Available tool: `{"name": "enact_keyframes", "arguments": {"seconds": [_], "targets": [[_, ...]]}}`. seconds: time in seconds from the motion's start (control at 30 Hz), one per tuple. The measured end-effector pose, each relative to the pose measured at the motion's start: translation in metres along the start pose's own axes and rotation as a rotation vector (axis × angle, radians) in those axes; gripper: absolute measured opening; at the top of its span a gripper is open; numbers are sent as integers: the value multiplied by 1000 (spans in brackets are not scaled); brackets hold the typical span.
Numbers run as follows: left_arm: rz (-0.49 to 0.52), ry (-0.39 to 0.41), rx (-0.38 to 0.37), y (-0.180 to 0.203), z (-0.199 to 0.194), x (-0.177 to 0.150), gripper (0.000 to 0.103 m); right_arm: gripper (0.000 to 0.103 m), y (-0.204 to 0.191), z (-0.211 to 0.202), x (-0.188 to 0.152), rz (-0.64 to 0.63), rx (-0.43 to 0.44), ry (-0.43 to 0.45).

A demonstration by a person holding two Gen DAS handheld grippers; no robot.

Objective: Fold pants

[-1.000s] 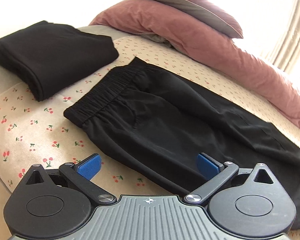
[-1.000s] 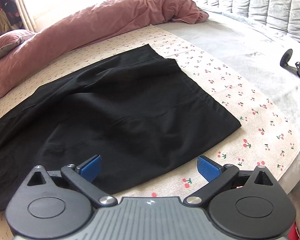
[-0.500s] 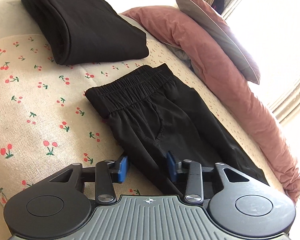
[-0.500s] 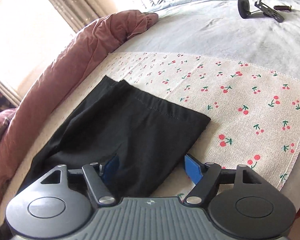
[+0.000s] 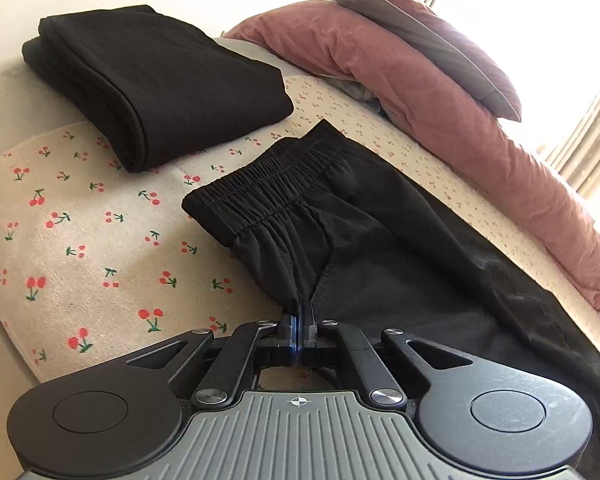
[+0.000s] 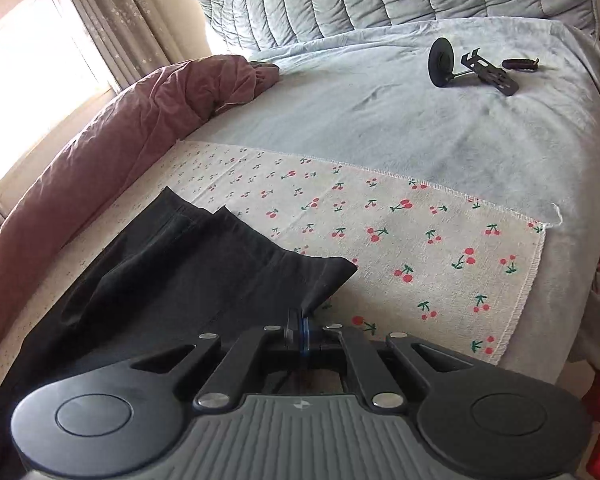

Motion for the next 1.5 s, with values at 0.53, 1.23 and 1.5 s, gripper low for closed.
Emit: {"name": "enact_keyframes", "arguments": {"seconds": [0.53, 1.23, 1.5], "targets": [[207, -144, 86, -11, -13, -28, 12, 4, 26, -4, -12, -179, -164, -77], [683, -49, -120, 196, 18, 15, 95, 83, -98, 40, 64, -283, 41, -74], [883, -119, -285, 311, 112, 2, 95, 84, -129, 92, 66, -249, 143, -81]]}}
Point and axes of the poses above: each gripper's, at about its wrist camera, not at the fingertips, and z roughly the way its jaws point, y to its right, x to its top, the point moved 10 cm from there along z, roughly the way its jaws point, and after that the axes turned 2 degrees about y, right-handed, at the moved point
